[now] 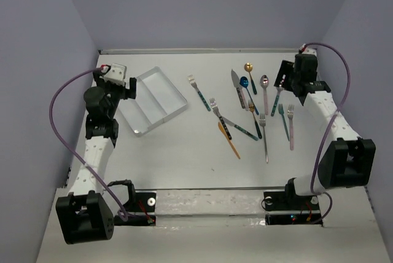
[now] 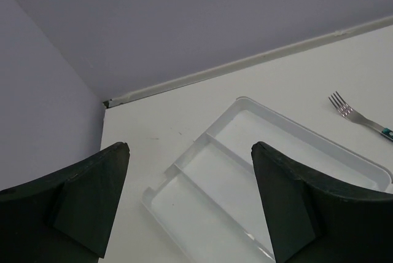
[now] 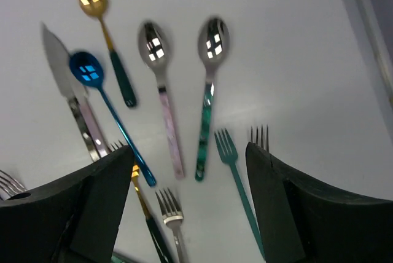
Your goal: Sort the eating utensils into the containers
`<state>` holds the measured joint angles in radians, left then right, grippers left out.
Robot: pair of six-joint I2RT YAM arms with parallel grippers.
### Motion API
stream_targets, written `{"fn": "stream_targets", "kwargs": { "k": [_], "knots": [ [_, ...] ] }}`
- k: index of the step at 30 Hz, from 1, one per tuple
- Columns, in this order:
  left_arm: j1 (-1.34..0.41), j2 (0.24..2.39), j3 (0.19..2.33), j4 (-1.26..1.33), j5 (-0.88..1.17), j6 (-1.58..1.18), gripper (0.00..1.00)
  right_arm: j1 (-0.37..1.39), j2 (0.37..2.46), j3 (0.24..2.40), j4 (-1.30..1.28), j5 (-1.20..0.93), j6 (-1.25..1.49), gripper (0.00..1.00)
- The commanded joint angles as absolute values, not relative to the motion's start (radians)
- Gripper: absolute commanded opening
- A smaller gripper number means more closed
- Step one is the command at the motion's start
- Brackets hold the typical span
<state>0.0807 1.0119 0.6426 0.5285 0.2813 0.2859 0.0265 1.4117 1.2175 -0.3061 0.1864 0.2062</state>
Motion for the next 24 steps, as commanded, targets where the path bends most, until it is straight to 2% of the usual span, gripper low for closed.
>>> {"fn": "stream_targets", "kwargs": {
  "k": [1,2,5,6,7,10,11,14,17,24],
  "knots": [
    [0.084,0.991,0.718,0.123,0.270,0.377,0.94,-0.012,1.526,1.174,-0.752,0.258,0.284,0.79],
    [0.084,0.986,0.695,0.135,0.258,0.379,0.94,-0.027,1.545,1.175,-0.761,0.249,0.290,0.77],
    [0.086,0.982,0.621,0.181,0.245,0.362,0.95,-0.087,1.597,1.174,-0.765,0.264,0.305,0.63],
    [0.084,0.982,0.603,0.189,0.252,0.361,0.95,-0.100,1.603,1.170,-0.762,0.264,0.308,0.53],
    [0.084,0.980,0.597,0.189,0.267,0.362,0.95,-0.109,1.612,1.166,-0.764,0.259,0.311,0.48],
    [0.084,0.971,0.577,0.210,0.270,0.367,0.95,-0.109,1.626,1.158,-0.761,0.229,0.307,0.52],
    [0.084,0.974,0.575,0.213,0.262,0.367,0.95,-0.109,1.632,1.152,-0.761,0.227,0.308,0.57],
    [0.084,0.986,0.580,0.218,0.258,0.365,0.96,-0.109,1.677,1.140,-0.764,0.265,0.313,0.58],
    [0.084,0.988,0.581,0.215,0.261,0.362,0.97,-0.109,1.719,1.135,-0.765,0.291,0.324,0.56],
    [0.084,0.986,0.580,0.212,0.258,0.356,0.97,-0.127,1.747,1.144,-0.753,0.324,0.330,0.45]
  ]
}}
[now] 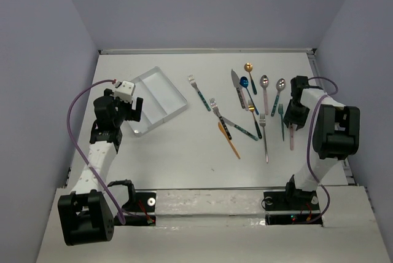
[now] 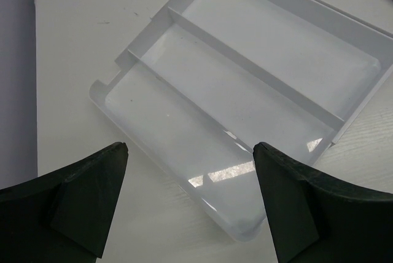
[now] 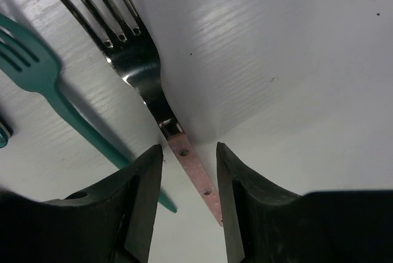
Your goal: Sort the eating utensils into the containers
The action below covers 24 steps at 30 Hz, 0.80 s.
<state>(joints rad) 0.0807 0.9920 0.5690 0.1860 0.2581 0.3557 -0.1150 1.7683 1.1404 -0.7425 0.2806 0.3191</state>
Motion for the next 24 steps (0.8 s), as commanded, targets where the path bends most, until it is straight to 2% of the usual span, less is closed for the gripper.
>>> {"fn": "stream_targets", "kwargs": {
  "k": [1,12,14,18,22,24],
  "knots": [
    [0.084,0.988,0.578,0.212,0.258,0.356,0.97,-0.127,1.746,1.143,-0.747,0.322,0.327,0.45],
    [0.086,0.985,0.578,0.219,0.219,0.362,0.98,-0.127,1.835,1.140,-0.723,0.221,0.304,0.40],
    [0.084,0.983,0.578,0.221,0.210,0.362,0.98,-0.127,1.859,1.141,-0.723,0.207,0.301,0.34],
    [0.086,0.983,0.577,0.224,0.196,0.362,0.98,-0.127,1.876,1.144,-0.721,0.215,0.301,0.14],
    [0.086,0.983,0.571,0.235,0.193,0.364,0.98,-0.127,1.858,1.149,-0.719,0.297,0.301,0.02],
    [0.086,0.985,0.569,0.238,0.187,0.364,0.99,-0.127,1.839,1.154,-0.722,0.328,0.299,0.00]
  ]
}}
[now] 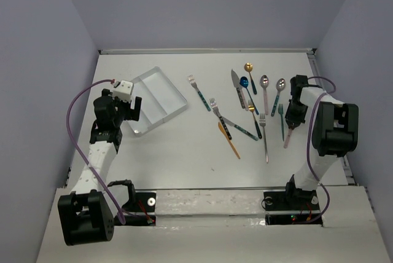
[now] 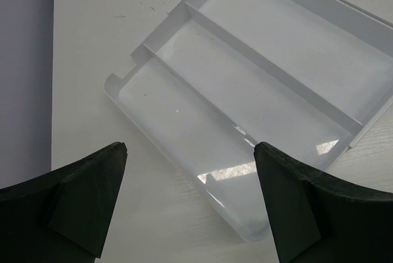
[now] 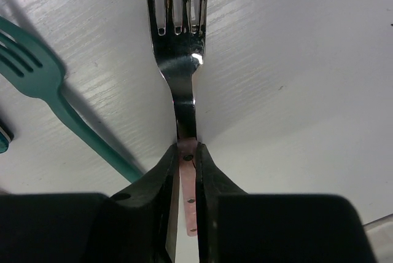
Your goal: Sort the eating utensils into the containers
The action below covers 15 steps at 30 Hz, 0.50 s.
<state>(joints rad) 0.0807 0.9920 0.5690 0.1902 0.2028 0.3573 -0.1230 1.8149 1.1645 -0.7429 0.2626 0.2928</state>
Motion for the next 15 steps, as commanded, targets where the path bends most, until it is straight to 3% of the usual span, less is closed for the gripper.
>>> {"fn": "stream_targets", "kwargs": {
  "k": [1,5,9,12,15],
  "knots": [
    [0.087,0.985,0.568,0.241,0.186,0.362,0.99,-0.127,1.832,1.157,-0.730,0.350,0.299,0.00],
    [0.095,0.988,0.554,0.262,0.175,0.354,0.99,-0.118,1.755,1.213,-0.759,0.394,0.295,0.00],
    [0.123,0.992,0.548,0.285,0.141,0.331,0.99,0.018,1.658,1.376,-0.788,0.455,0.275,0.00],
    [0.159,0.989,0.546,0.290,0.129,0.313,0.99,0.228,1.660,1.645,-0.784,0.494,0.235,0.00],
    [0.198,0.986,0.538,0.301,0.120,0.299,0.99,0.437,1.768,1.839,-0.733,0.401,0.148,0.00]
  ]
}}
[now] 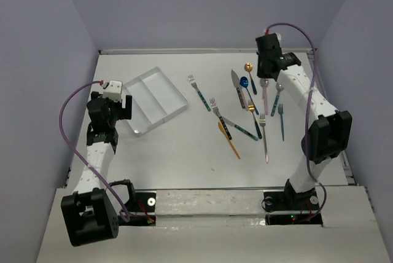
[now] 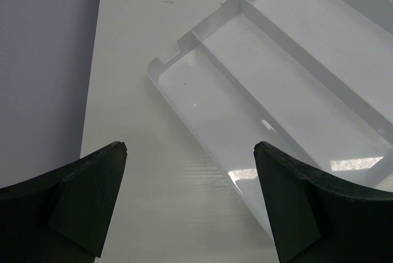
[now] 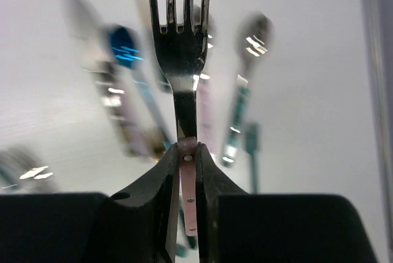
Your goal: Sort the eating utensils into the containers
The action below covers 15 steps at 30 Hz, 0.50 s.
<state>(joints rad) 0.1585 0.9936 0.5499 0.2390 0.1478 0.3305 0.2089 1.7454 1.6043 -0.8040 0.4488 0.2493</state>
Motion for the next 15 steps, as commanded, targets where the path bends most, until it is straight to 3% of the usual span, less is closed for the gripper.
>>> {"fn": "stream_targets", "kwargs": {
  "k": [1,5,8,11,15],
  "knots": [
    [0.207,0.985,0.532,0.307,0.117,0.296,0.99,0.486,1.808,1.956,-0.677,0.378,0.085,0.00],
    [0.235,0.976,0.515,0.318,0.106,0.288,0.99,0.670,2.066,2.243,-0.615,0.247,-0.050,0.00],
    [0.252,0.977,0.509,0.324,0.100,0.293,0.99,0.756,2.341,2.607,-0.604,0.151,-0.115,0.00],
    [0.256,0.979,0.505,0.325,0.101,0.296,0.99,0.776,2.419,2.642,-0.508,0.141,-0.137,0.00],
    [0.265,0.992,0.503,0.330,0.101,0.296,0.99,0.785,2.451,2.487,-0.364,0.025,-0.089,0.00]
  ]
}}
